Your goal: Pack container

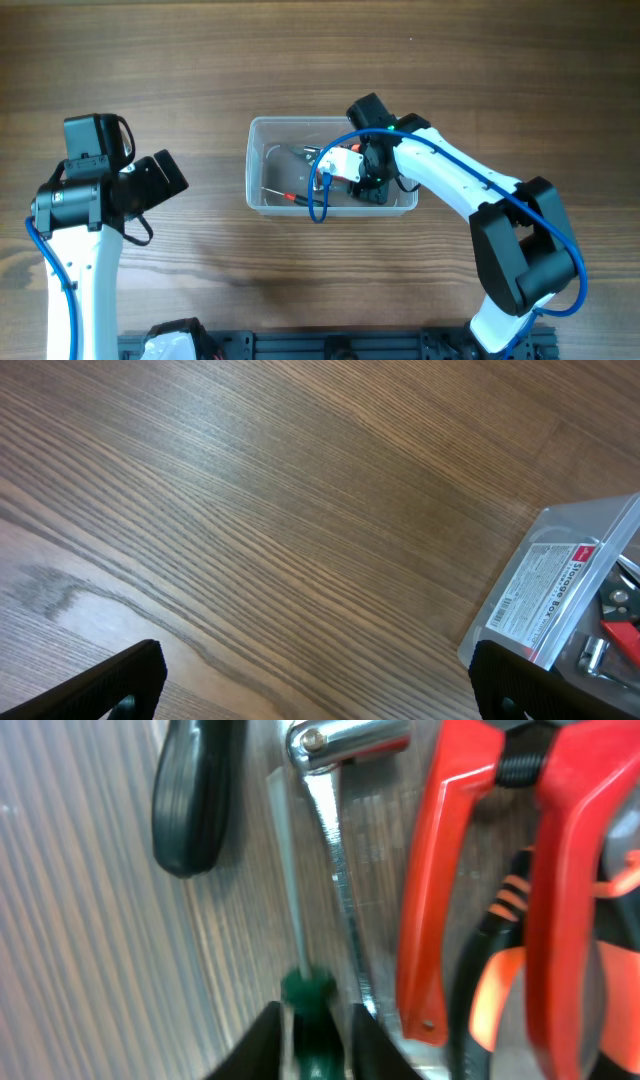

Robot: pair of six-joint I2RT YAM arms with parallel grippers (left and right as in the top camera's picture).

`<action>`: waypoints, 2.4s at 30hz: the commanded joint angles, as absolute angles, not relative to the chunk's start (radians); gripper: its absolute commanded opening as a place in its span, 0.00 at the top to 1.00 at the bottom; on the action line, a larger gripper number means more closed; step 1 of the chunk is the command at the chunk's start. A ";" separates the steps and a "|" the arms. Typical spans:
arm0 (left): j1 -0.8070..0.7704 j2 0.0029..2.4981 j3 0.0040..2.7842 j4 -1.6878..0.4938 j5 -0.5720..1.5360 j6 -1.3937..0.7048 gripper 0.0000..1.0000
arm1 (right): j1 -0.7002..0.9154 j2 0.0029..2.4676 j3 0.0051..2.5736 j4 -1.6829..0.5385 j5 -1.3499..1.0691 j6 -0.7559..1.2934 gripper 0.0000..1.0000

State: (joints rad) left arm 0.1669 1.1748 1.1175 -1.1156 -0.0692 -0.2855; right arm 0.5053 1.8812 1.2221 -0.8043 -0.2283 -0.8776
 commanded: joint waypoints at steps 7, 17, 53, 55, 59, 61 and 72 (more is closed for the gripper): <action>0.174 1.177 1.126 -1.116 -0.057 -0.266 0.00 | 0.507 1.889 1.220 -0.785 -0.257 -0.822 0.46; 0.174 1.177 1.126 -1.111 -0.057 -0.266 0.00 | 0.504 1.708 1.522 -0.805 -0.054 -0.414 0.00; 0.054 0.771 1.045 -0.699 -0.181 -0.164 0.00 | -0.082 0.950 1.068 -0.421 -0.001 -0.085 0.00; 0.039 0.712 0.987 -0.721 -0.209 -0.164 0.00 | -0.082 0.835 0.948 -0.417 -0.001 -0.015 0.00; 0.009 0.577 0.842 -0.721 -0.264 -0.164 0.00 | -0.082 0.646 0.764 -0.408 0.000 -0.001 0.00; -0.002 0.514 0.779 -0.712 -0.272 -0.164 0.00 | -0.082 0.550 0.675 -0.422 -0.001 -0.001 0.00; -0.004 0.422 0.557 -0.635 -0.312 -0.164 0.00 | -0.082 0.345 0.501 -0.623 -0.230 -0.270 0.00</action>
